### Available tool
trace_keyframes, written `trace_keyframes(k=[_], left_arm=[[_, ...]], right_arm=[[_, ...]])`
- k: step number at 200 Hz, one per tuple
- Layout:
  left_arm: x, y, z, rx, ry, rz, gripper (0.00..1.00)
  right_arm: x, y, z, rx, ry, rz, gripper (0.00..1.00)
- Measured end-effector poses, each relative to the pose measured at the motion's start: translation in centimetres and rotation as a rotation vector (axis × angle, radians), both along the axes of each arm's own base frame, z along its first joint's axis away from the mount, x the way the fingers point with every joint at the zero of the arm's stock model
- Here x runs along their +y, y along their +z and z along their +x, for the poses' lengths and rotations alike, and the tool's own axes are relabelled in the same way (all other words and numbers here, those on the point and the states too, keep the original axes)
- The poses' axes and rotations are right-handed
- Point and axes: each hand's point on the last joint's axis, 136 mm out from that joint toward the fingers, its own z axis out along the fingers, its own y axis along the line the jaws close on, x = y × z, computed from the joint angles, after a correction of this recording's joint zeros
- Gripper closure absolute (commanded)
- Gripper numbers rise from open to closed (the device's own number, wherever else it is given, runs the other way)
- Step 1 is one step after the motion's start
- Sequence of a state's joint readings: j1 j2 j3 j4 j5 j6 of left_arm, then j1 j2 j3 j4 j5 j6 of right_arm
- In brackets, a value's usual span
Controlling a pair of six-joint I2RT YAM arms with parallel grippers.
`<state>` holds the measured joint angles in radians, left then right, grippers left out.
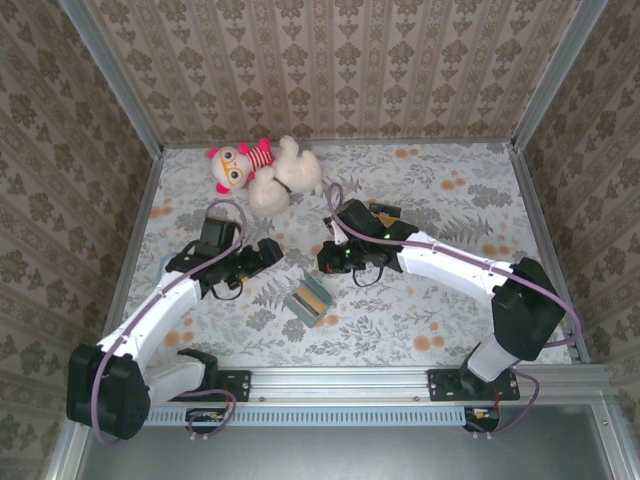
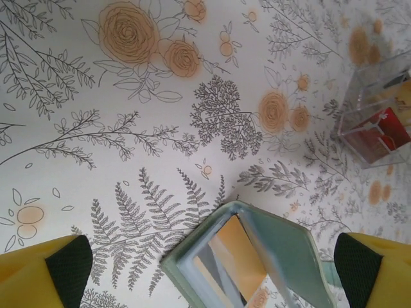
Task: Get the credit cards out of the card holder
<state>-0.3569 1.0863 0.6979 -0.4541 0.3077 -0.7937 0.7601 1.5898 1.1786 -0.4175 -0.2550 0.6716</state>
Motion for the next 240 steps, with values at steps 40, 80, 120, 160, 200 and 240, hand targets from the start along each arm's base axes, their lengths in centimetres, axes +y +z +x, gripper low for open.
trace_keyframes(k=[40,80,120,160,200,240], left_arm=[[-1.1,-1.1,-1.3,0.025,-0.07,-0.068,0.0],[-3.0,-1.5,-1.4,0.028,-0.142,-0.145,0.01],[-6.1,-2.1,-2.3,0.046,-0.216,-0.182,0.17],[-8.6,-4.0,-3.6,0.14,-0.218,-0.182,0.3],[-9.7,-5.9,-4.6,0.21,-0.195,-0.139,0.42],[-11.1,-5.7,-4.0,0.211,-0.185,-0.113,0.5]], right_arm=[[-2.8,-1.9,1.4,-0.004,-0.135,-0.12,1.0],[-7.1,-4.9,1.4,0.044,-0.257,-0.253,1.0],[-9.8,-7.7,0.3,0.108,-0.298,-0.327,1.0],[-11.1,-9.5,-0.9,0.147,-0.3,-0.37,1.0],[-11.9,-10.3,-0.8,0.172,-0.279,-0.415,0.66],[-10.6,-6.6,1.1,0.09,-0.229,-0.381,0.55]])
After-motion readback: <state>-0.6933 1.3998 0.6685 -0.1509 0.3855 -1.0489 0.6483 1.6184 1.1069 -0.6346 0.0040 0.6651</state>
